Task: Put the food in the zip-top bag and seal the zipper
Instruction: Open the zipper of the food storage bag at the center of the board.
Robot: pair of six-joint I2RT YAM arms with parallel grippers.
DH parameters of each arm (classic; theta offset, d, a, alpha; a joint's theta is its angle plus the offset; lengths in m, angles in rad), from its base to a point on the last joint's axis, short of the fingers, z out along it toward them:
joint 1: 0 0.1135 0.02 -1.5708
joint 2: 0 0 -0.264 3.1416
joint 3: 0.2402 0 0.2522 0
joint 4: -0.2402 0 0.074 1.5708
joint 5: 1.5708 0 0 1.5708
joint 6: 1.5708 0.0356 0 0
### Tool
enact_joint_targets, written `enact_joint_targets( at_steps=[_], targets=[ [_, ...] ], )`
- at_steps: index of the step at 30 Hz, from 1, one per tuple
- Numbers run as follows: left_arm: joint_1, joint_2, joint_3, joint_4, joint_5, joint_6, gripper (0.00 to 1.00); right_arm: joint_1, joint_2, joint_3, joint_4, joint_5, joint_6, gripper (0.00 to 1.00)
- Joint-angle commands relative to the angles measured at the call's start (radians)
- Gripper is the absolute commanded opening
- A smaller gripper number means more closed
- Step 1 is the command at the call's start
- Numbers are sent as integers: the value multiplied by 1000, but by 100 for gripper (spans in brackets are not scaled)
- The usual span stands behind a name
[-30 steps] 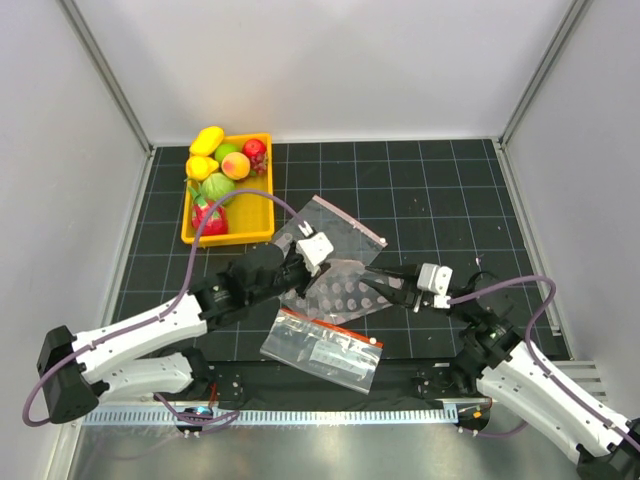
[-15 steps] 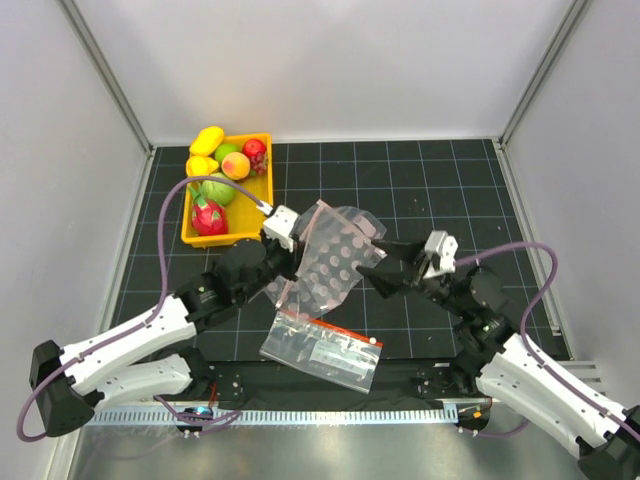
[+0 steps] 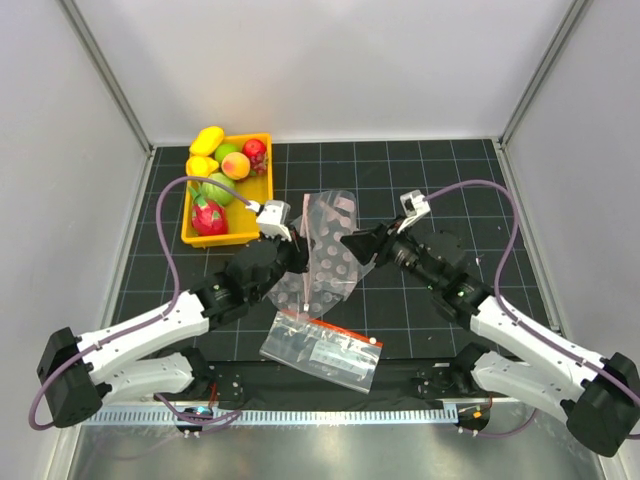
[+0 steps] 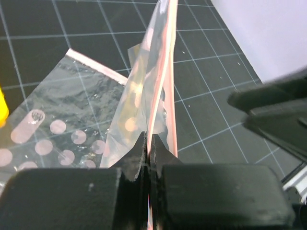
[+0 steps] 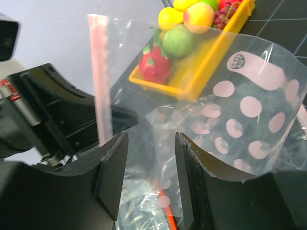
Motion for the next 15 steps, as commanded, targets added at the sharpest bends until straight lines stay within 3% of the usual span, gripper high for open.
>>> enact_joint_targets(
  at_steps=[1, 7, 15],
  targets=[
    [6, 11, 10, 65, -111, -134, 1, 40, -7, 14, 39, 31, 35, 51],
    [6, 21, 14, 39, -189, -194, 1, 118, 73, 57, 7, 51, -31, 51],
    [6, 28, 18, 20, -204, -214, 0, 316, 159, 117, -33, 228, -178, 47]
  ],
)
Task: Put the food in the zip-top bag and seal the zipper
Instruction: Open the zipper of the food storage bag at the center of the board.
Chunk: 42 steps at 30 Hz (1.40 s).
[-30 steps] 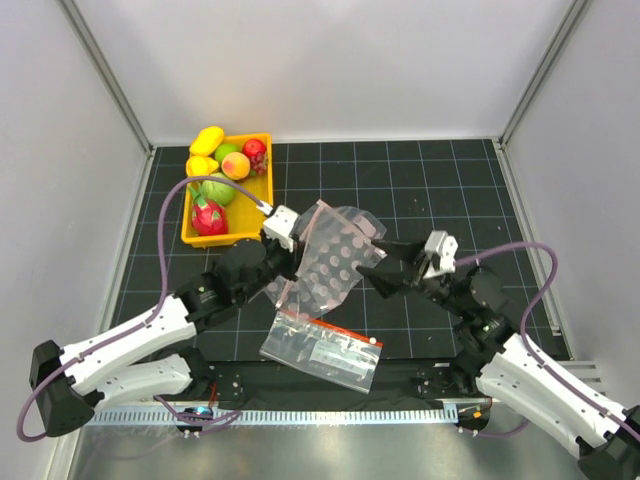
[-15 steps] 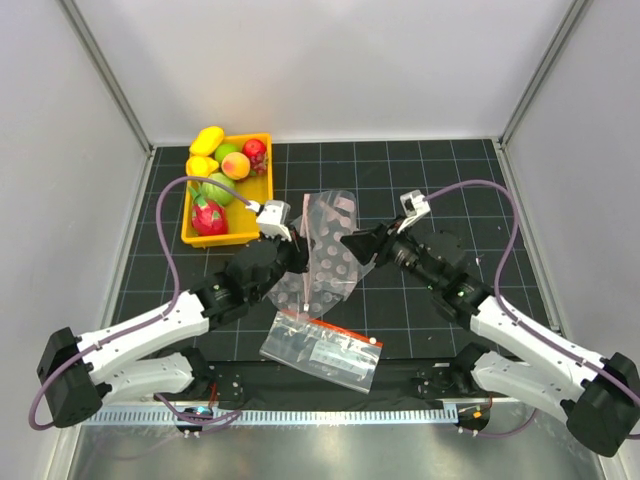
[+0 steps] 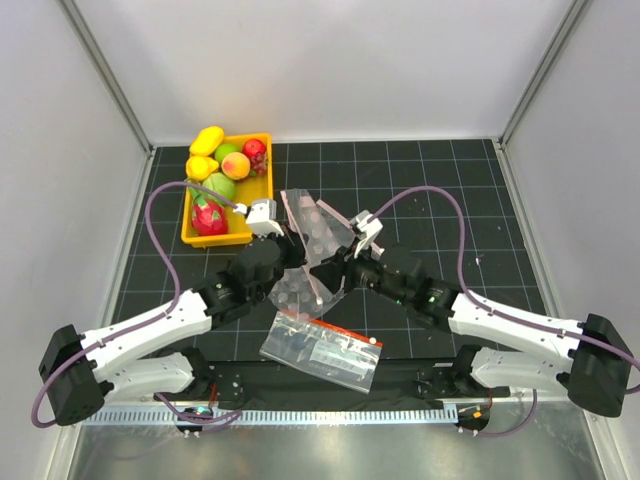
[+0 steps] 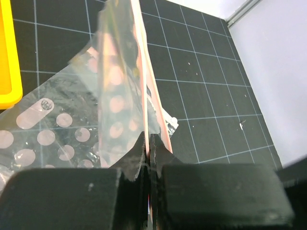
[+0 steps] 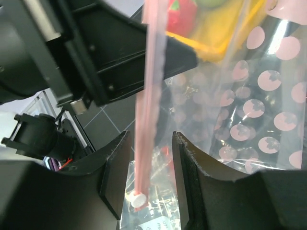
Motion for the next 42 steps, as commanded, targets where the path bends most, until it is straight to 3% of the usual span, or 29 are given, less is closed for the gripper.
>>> enact_joint_targets(
  at_steps=[1, 9, 19, 24, 33, 40, 42],
  targets=[
    [6, -3, 19, 25, -49, -31, 0, 52, 5, 60, 17, 104, -89, 46],
    [6, 3, 22, 22, -1, -47, 0, 81, 10, 60, 14, 204, -118, 36],
    [6, 10, 24, 19, 25, -96, 1, 99, 37, 77, 2, 210, -144, 37],
    [6, 10, 25, 19, 58, -94, 0, 113, 42, 83, -14, 302, -164, 36],
    [4, 54, 50, 32, 175, -54, 0, 113, 22, 54, 12, 468, -198, 19],
    [2, 57, 61, 32, 233, -28, 0, 113, 34, 71, -32, 586, -218, 17],
    [4, 56, 61, 38, 265, -14, 0, 113, 31, 72, -38, 610, -242, 23]
  ],
)
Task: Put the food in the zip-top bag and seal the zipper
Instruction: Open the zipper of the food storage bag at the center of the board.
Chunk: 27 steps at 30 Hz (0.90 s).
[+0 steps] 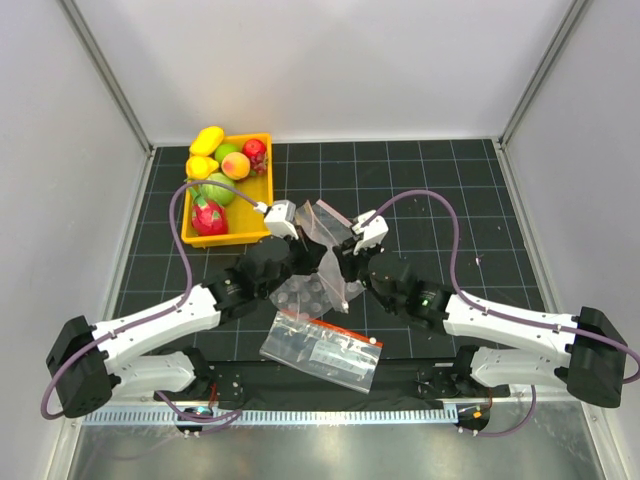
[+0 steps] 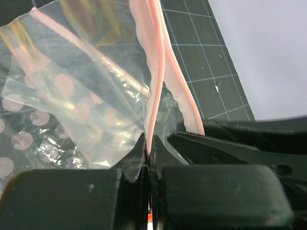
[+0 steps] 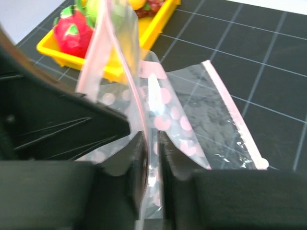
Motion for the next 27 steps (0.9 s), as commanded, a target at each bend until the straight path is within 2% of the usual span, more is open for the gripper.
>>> enact_joint_targets(
  at_steps=[1, 2, 4, 7, 10, 13, 14, 15, 18, 21, 23, 27],
  targets=[
    [2, -11, 44, 43, 66, 36, 0, 6, -12, 32, 9, 117, -40, 28],
    [1, -7, 46, 46, 78, 37, 0, 6, -13, 31, 8, 116, -46, 37],
    [2, 0, 49, 49, 101, 43, 1, 6, -12, 31, 6, 108, -57, 46],
    [1, 9, 55, 49, 116, 54, 0, 6, -6, 44, -11, 122, -63, 49],
    [-2, 12, 60, 49, 132, 65, 0, 4, -1, 50, -26, 139, -66, 44],
    [-4, 15, 61, 47, 127, 75, 0, 6, -4, 50, -38, 133, -65, 29],
    [-4, 15, 61, 47, 124, 79, 0, 6, -6, 54, -47, 133, -66, 19],
    [-4, 13, 63, 41, 120, 83, 0, 6, -6, 71, -67, 139, -66, 16],
    [-4, 15, 66, 29, 83, 108, 0, 7, -20, 114, -167, 194, -68, 12],
    [-5, 46, 87, 14, 44, 129, 0, 6, -46, 149, -260, 342, -95, 12],
    [-5, 94, 121, 17, 44, 131, 0, 6, -56, 171, -303, 425, -126, 10],
    [-10, 203, 208, 41, 93, 117, 0, 6, -67, 281, -400, 479, -184, 8]
  ],
)
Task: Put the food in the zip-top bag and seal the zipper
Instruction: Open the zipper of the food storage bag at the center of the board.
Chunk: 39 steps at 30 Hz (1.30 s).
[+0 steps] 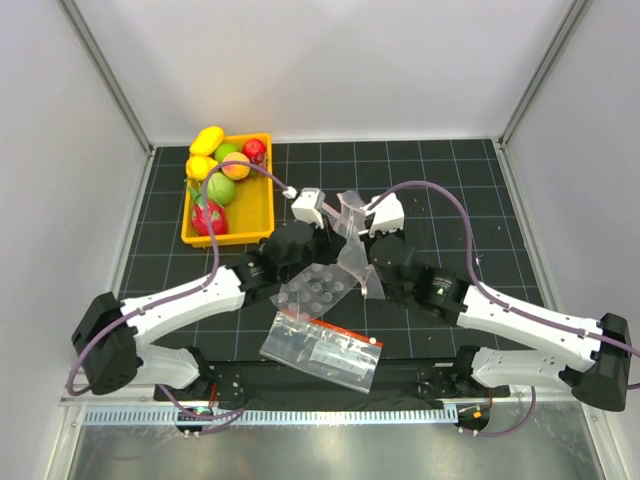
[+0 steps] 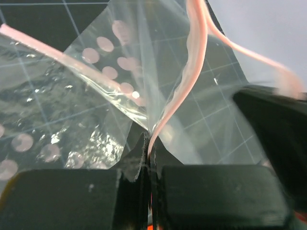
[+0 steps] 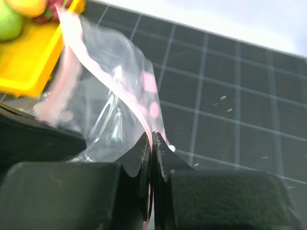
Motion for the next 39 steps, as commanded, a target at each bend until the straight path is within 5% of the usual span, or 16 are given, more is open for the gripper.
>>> enact_joint_targets(
  at_steps=[1, 8, 15, 26, 39],
  targets=[
    [-6, 82, 98, 42, 18, -2, 0, 3, -29, 122, -86, 133, -94, 8],
    [10, 214, 172, 47, -7, -76, 0, 3, 165, 258, -175, 216, -175, 7],
    [92, 245, 3, 104, -45, -202, 0, 3, 280, 188, -137, 199, -109, 7],
    [172, 279, -35, 48, -48, -111, 0, -3, 400, 198, -183, 208, -81, 40],
    [172, 322, -38, 73, -88, -104, 0, -35, 347, 200, -238, 360, -20, 38]
  ],
)
